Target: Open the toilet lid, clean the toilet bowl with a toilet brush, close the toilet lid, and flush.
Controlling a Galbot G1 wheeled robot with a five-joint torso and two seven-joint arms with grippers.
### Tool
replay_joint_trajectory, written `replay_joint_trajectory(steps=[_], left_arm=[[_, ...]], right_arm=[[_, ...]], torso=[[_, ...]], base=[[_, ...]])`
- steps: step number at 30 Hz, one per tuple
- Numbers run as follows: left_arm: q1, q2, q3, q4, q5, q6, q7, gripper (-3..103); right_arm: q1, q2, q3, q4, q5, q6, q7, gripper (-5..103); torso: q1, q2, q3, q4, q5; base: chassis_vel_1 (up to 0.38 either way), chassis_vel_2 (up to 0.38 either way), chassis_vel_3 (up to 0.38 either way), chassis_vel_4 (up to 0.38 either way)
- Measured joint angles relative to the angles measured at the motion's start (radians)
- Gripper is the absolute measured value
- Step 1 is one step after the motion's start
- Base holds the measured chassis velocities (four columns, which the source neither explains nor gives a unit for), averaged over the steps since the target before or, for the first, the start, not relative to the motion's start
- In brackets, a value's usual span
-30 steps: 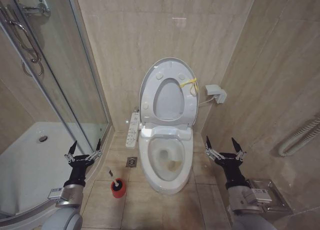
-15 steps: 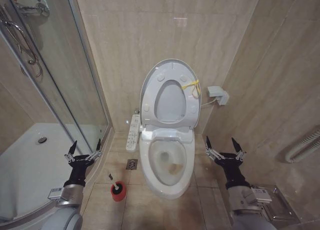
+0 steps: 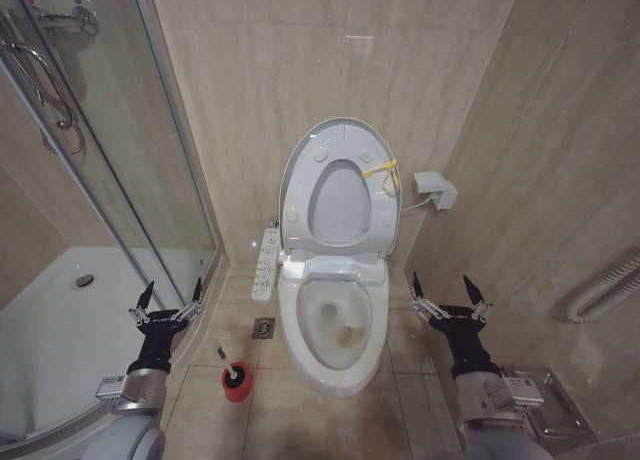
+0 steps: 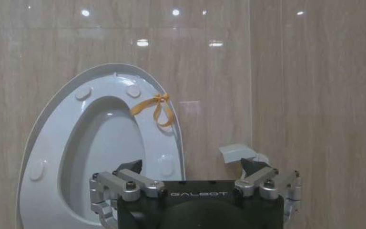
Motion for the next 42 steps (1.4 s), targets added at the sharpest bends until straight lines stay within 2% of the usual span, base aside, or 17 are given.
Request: replay_joint_trajectory(steps=[20, 27, 30, 42], left_arm=[[0.000, 0.000, 0.000, 0.000, 0.000, 0.000, 0.000, 100], [0.000, 0.000, 0.000, 0.000, 0.000, 0.000, 0.000, 100], [0.000, 0.000, 0.000, 0.000, 0.000, 0.000, 0.000, 100], [0.000, 0.000, 0.000, 0.000, 0.000, 0.000, 0.000, 100]], right_arm=[[0.000, 0.000, 0.000, 0.000, 0.000, 0.000, 0.000, 100], [0.000, 0.000, 0.000, 0.000, 0.000, 0.000, 0.000, 100], [0.000, 0.000, 0.000, 0.000, 0.000, 0.000, 0.000, 100], [0.000, 0.000, 0.000, 0.000, 0.000, 0.000, 0.000, 100]], torso=[[0.000, 0.000, 0.000, 0.0002, 0.0002], [0.000, 0.000, 0.000, -0.0005, 0.0002], [0.000, 0.000, 0.000, 0.0002, 0.0002], [0.000, 0.000, 0.000, 0.0001, 0.0002]], base=[[0.000, 0.000, 0.000, 0.000], [-0.016, -0.012, -0.015, -0.012], [0.000, 0.000, 0.000, 0.000], [0.000, 0.000, 0.000, 0.000]])
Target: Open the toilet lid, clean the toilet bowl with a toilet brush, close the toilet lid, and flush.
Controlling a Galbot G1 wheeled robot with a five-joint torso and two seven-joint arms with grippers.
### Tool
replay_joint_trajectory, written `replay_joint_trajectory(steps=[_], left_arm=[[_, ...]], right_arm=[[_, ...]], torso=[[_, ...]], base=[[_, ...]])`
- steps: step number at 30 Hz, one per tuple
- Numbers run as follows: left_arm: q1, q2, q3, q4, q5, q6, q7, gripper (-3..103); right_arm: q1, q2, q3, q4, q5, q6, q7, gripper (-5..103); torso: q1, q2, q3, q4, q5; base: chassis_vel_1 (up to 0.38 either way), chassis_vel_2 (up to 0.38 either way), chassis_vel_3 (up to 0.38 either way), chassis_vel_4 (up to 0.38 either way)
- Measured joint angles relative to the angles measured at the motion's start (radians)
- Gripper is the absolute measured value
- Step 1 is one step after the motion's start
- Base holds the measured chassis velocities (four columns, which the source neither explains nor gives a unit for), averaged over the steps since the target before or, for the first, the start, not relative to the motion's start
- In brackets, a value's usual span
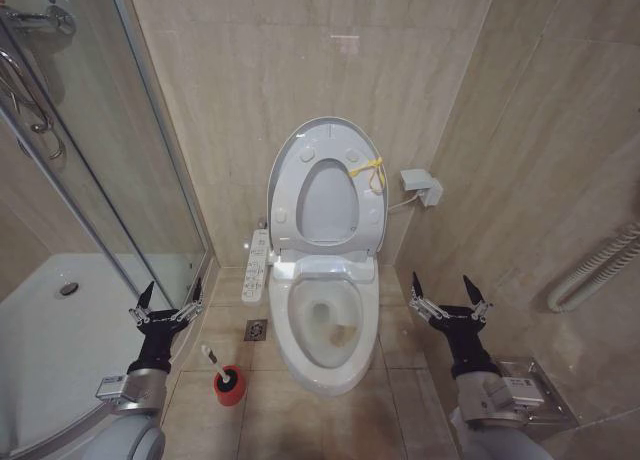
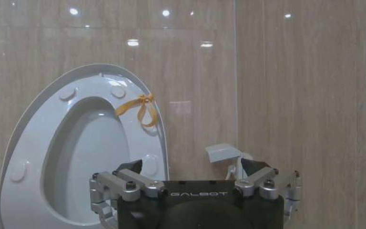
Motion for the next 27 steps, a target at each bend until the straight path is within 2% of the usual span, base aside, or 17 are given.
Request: replay_joint_trajectory(steps=[27], left_arm=[[0.000, 0.000, 0.000, 0.000, 0.000, 0.000, 0.000, 100]], right_arm=[[0.000, 0.000, 0.000, 0.000, 0.000, 0.000, 0.000, 100]], torso=[[0.000, 0.000, 0.000, -0.0001, 0.0000]], base=[[0.000, 0.000, 0.000, 0.000]])
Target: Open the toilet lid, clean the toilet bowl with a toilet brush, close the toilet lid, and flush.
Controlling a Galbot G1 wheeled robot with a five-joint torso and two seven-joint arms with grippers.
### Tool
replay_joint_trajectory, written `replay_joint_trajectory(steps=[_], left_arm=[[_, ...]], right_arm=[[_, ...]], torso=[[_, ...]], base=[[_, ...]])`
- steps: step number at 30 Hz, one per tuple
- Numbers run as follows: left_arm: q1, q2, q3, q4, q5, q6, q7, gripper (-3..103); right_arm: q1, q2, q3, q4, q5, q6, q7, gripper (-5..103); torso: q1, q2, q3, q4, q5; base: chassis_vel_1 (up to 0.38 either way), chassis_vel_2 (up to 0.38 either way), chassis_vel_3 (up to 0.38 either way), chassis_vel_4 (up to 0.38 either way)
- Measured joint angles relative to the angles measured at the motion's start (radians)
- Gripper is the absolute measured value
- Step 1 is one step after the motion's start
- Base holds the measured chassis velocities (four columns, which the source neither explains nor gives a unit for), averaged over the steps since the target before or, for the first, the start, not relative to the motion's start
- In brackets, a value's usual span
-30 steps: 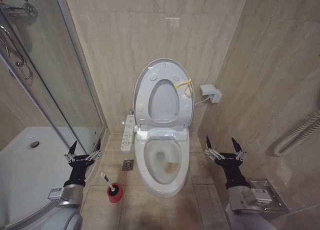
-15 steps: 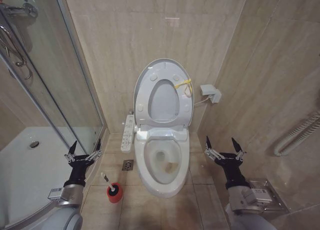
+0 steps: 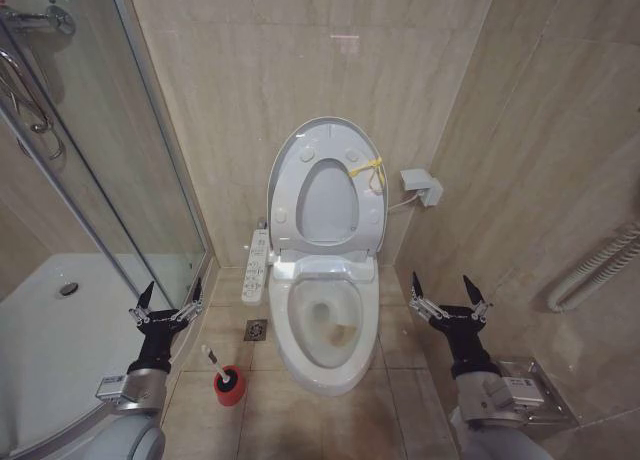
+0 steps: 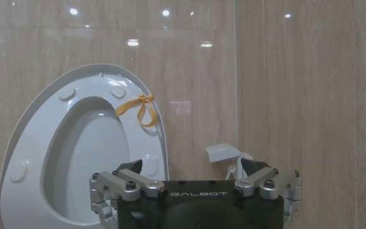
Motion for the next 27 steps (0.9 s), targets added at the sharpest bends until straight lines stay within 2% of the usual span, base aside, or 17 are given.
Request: replay_joint_trajectory(steps=[5, 6, 8, 9, 11, 12, 16, 17, 18, 19, 20, 21, 22, 23, 27], left_arm=[[0.000, 0.000, -0.001, 0.000, -0.001, 0.002, 0.001, 100], [0.000, -0.002, -0.005, -0.001, -0.003, 0.010, 0.003, 100], [0.001, -0.010, -0.028, -0.012, -0.021, 0.065, 0.022, 100], [0.001, -0.010, -0.028, -0.012, -0.021, 0.065, 0.022, 100], [0.003, -0.024, -0.063, -0.029, -0.049, 0.144, 0.050, 100], [0.003, -0.024, -0.063, -0.029, -0.049, 0.144, 0.050, 100], [0.006, -0.050, -0.128, -0.063, -0.102, 0.293, 0.103, 100], [0.006, -0.050, -0.128, -0.063, -0.102, 0.293, 0.103, 100], [0.007, -0.055, -0.140, -0.069, -0.111, 0.321, 0.113, 100], [0.008, -0.064, -0.164, -0.081, -0.130, 0.374, 0.132, 100], [0.012, -0.070, -0.181, -0.092, -0.140, 0.388, 0.153, 100], [0.012, -0.070, -0.181, -0.092, -0.140, 0.388, 0.153, 100], [0.025, -0.075, -0.194, -0.117, -0.144, 0.370, 0.175, 100], [0.044, -0.077, -0.207, -0.152, -0.147, 0.346, 0.193, 100], [0.077, -0.071, -0.221, -0.219, -0.150, 0.322, 0.202, 100]], right_arm=[[0.000, 0.000, 0.000, 0.000, 0.000, 0.000, 0.000, 100], [0.000, 0.000, 0.000, 0.000, 0.000, 0.000, 0.000, 100], [0.000, 0.000, 0.000, 0.000, 0.000, 0.000, 0.000, 100], [0.000, 0.000, 0.000, 0.000, 0.000, 0.000, 0.000, 100], [0.000, 0.000, 0.000, 0.000, 0.000, 0.000, 0.000, 100], [0.000, 0.000, 0.000, 0.000, 0.000, 0.000, 0.000, 100], [0.000, 0.000, 0.000, 0.000, 0.000, 0.000, 0.000, 100], [0.000, 0.000, 0.000, 0.000, 0.000, 0.000, 0.000, 100], [0.000, 0.000, 0.000, 0.000, 0.000, 0.000, 0.000, 100], [0.000, 0.000, 0.000, 0.000, 0.000, 0.000, 0.000, 100], [0.000, 0.000, 0.000, 0.000, 0.000, 0.000, 0.000, 100], [0.000, 0.000, 0.000, 0.000, 0.000, 0.000, 0.000, 100], [0.000, 0.000, 0.000, 0.000, 0.000, 0.000, 0.000, 100], [0.000, 0.000, 0.000, 0.000, 0.000, 0.000, 0.000, 100], [0.000, 0.000, 0.000, 0.000, 0.000, 0.000, 0.000, 100]], torso=[[0.000, 0.000, 0.000, 0.0000, 0.0000], [0.000, 0.000, 0.000, 0.0000, 0.0000], [0.000, 0.000, 0.000, 0.0000, 0.0000], [0.000, 0.000, 0.000, 0.0000, 0.0000], [0.000, 0.000, 0.000, 0.0000, 0.0000], [0.000, 0.000, 0.000, 0.0000, 0.0000], [0.000, 0.000, 0.000, 0.0000, 0.0000], [0.000, 0.000, 0.000, 0.0000, 0.0000], [0.000, 0.000, 0.000, 0.0000, 0.0000], [0.000, 0.000, 0.000, 0.0000, 0.0000], [0.000, 0.000, 0.000, -0.0003, -0.0002], [0.000, 0.000, 0.000, -0.0003, -0.0002], [0.000, 0.000, 0.000, -0.0004, -0.0009], [0.000, 0.000, 0.000, 0.0001, 0.0002], [0.000, 0.000, 0.000, 0.0001, -0.0003]], base=[[0.000, 0.000, 0.000, 0.000], [0.000, 0.000, 0.000, 0.000], [0.000, 0.000, 0.000, 0.000], [0.000, 0.000, 0.000, 0.000], [0.000, 0.000, 0.000, 0.000], [0.000, 0.000, 0.000, 0.000], [0.000, 0.000, 0.000, 0.000], [0.000, 0.000, 0.000, 0.000], [0.000, 0.000, 0.000, 0.000], [0.000, 0.000, 0.000, 0.000], [0.000, 0.000, 0.000, 0.000], [0.000, 0.000, 0.000, 0.000], [0.000, 0.000, 0.000, 0.000], [0.000, 0.000, 0.000, 0.000], [0.000, 0.000, 0.000, 0.000]])
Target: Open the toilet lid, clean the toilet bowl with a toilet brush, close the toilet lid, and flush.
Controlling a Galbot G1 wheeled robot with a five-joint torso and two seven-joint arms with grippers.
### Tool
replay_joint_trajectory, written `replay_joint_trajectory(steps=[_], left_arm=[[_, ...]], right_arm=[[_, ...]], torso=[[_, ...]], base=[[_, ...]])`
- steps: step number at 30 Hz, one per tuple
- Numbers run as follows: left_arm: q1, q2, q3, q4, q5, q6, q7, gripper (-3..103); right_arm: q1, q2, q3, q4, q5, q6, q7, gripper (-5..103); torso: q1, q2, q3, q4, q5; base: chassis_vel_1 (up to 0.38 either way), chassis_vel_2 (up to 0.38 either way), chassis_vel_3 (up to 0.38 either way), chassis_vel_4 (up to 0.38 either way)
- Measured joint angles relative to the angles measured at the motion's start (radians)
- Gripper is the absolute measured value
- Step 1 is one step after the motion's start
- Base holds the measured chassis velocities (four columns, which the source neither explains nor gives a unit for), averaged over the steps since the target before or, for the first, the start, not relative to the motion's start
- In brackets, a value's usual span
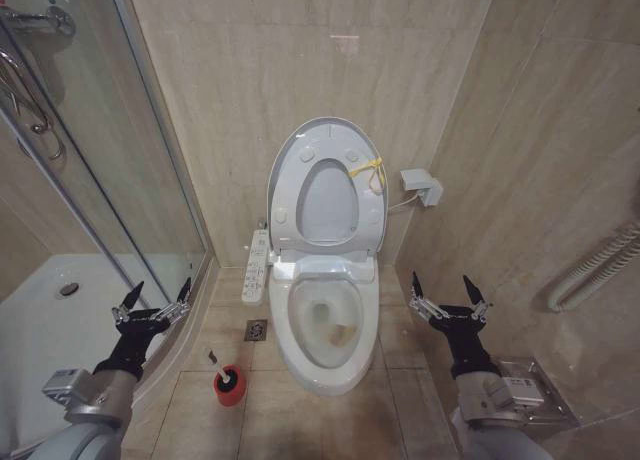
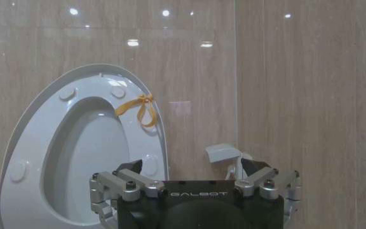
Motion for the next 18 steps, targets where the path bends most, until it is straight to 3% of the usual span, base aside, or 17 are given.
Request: replay_joint_trajectory(steps=[7, 12, 18], left_arm=[[0.017, -0.002, 0.004, -0.032, 0.004, -0.008, -0.017, 100], [0.022, -0.005, 0.041, 0.079, 0.003, -0.075, -0.044, 100], [0.013, -0.016, 0.069, 0.200, 0.012, -0.158, 0.002, 100]], right_arm=[[0.000, 0.000, 0.000, 0.000, 0.000, 0.000, 0.000, 100], [0.000, 0.000, 0.000, 0.000, 0.000, 0.000, 0.000, 100], [0.000, 0.000, 0.000, 0.000, 0.000, 0.000, 0.000, 100]], torso=[[0.000, 0.000, 0.000, 0.0000, 0.0003], [0.000, 0.000, 0.000, 0.0000, 0.0001], [0.000, 0.000, 0.000, -0.0001, 0.0003]], base=[[0.000, 0.000, 0.000, 0.000], [0.000, 0.000, 0.000, 0.000], [0.000, 0.000, 0.000, 0.000]])
